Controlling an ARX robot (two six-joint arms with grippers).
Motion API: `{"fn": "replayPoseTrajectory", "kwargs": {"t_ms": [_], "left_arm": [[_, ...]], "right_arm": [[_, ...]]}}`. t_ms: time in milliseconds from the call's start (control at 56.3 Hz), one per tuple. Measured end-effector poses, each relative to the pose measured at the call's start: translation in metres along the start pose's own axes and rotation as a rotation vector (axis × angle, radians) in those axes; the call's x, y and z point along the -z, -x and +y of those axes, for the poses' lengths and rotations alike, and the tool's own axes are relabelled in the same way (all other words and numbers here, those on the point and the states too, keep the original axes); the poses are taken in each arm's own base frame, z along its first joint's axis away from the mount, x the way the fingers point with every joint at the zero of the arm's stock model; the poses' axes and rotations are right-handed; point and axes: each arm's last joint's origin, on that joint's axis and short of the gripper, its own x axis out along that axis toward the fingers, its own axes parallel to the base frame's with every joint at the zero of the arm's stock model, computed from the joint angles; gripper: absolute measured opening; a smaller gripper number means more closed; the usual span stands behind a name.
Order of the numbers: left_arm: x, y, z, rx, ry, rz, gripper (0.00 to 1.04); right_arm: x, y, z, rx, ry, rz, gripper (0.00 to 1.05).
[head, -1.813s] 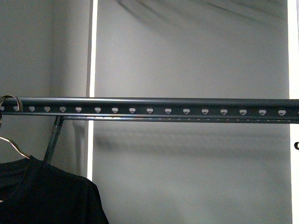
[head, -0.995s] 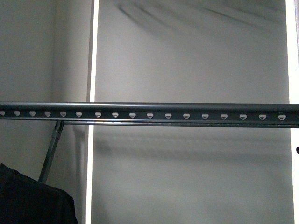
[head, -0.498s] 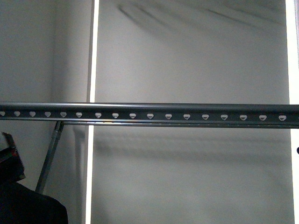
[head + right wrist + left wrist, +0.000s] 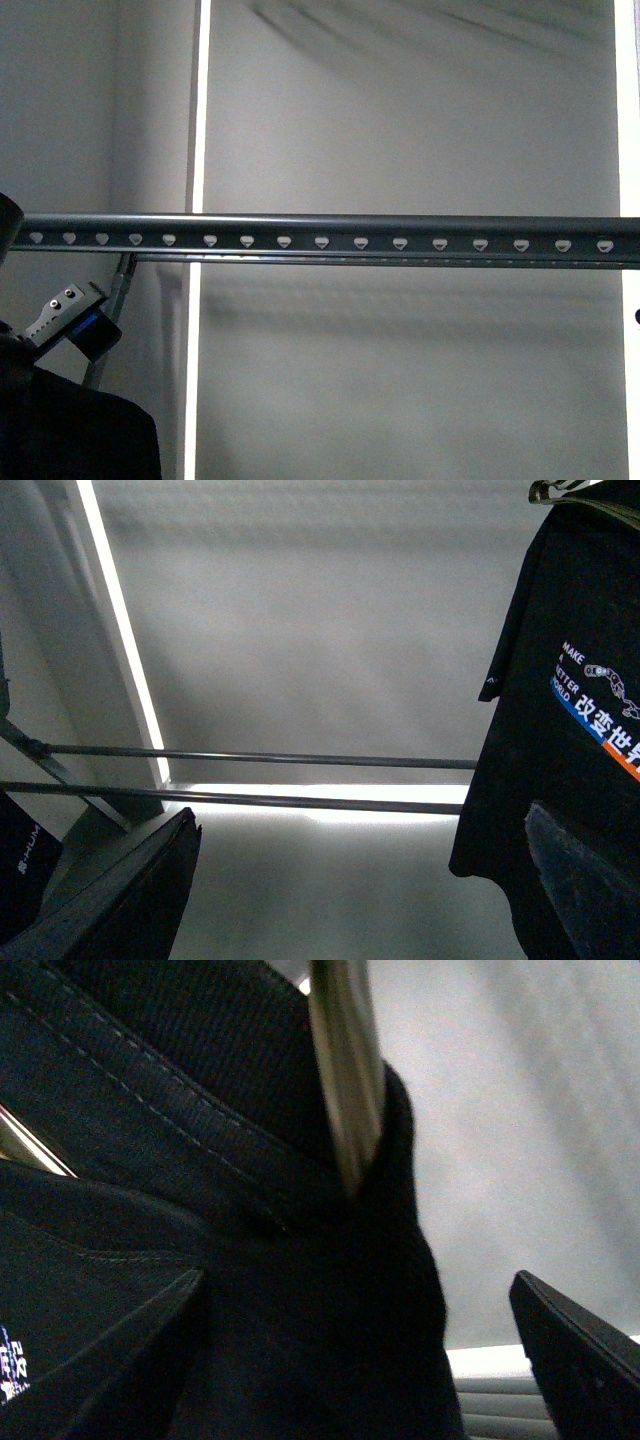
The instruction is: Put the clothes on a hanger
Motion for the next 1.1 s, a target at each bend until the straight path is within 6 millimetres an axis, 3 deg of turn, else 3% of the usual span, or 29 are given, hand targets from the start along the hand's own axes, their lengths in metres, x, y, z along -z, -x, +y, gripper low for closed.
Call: {"fn": "replayPoseTrajectory", "kwargs": {"t_ms": [302,462,569,906,1102], "left_arm": [[0.001,-0.008,0.0,-0.011,-0.031,0.02,0.46],[0.003,0.003,0.005,0.008,-0.086,0.062,0.23],[0.008,0.024,0.017,0.035,-0.134,0.12,0.04],[0.01,0.095,0.066,0.153,-0.364,0.325,0.04],[0.01,0.125,0.073,0.367,-0.561,0.452,0.04]], "right_arm": [[0.0,0.0,0.0,0.0,0.0,0.0,0.97],[0.0,0.0,0.0,0.0,0.0,0.0,0.97],[0.0,0.0,0.0,0.0,0.0,0.0,0.97],[0.0,0.0,0.0,0.0,0.0,0.0,0.97],[0.0,0.0,0.0,0.0,0.0,0.0,0.97]]}}
